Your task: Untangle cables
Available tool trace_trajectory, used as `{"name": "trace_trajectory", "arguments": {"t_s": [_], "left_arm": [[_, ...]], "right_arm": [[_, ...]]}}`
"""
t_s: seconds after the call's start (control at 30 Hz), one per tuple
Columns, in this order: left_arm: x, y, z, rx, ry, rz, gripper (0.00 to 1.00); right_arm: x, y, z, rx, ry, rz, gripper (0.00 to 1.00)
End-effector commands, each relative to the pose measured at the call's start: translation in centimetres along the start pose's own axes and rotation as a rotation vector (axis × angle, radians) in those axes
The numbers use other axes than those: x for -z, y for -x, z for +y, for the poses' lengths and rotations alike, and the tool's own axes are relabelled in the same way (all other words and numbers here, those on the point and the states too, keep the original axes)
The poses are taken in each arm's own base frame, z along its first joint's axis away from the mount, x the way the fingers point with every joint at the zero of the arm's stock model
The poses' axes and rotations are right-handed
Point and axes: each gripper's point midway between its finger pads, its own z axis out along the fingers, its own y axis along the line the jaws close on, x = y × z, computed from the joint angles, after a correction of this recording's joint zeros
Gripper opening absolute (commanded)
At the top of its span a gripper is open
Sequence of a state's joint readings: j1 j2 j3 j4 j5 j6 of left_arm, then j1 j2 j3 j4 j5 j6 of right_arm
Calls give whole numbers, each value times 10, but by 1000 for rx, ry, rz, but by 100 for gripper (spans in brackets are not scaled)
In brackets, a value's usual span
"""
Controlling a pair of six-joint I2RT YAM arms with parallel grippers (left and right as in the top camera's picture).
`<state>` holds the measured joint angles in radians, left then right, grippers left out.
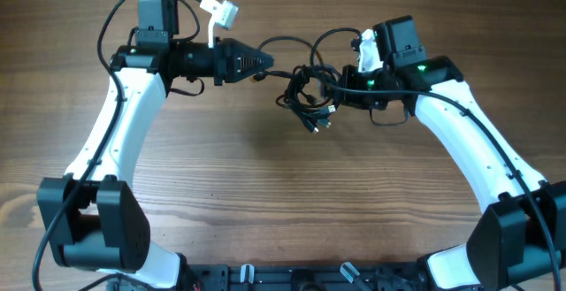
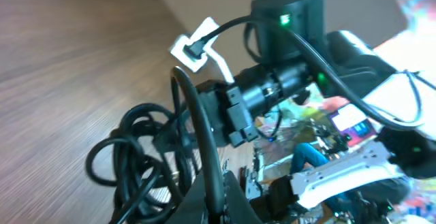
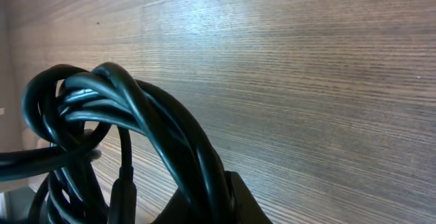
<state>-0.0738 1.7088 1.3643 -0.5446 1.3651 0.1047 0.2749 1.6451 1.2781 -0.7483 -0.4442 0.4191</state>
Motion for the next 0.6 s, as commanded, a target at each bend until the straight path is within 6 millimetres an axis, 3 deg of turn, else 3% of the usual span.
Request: {"name": "trace_trajectory", "arguments": {"t_s": [0.0,0.1,0.3,0.43,0.57], "left_arm": [[21,22,-50,-28,-185,-39,4],[22,29,-55,-44,-184,-40,4],[30,63,-59,-32,-133,-76,4],[50,93,-25,111,51,-244,9],[59,92,-2,213,138,-295,23]], "right_arm": [[7,12,-77,-115,-292,-70,4],[7,12,-77,-115,-291,-70,4],[7,12,-77,-114,-291,-69,4],[7,11,-77,-114,-292,-68,4],[7,9,-78,-92,-295,-57,5]]}}
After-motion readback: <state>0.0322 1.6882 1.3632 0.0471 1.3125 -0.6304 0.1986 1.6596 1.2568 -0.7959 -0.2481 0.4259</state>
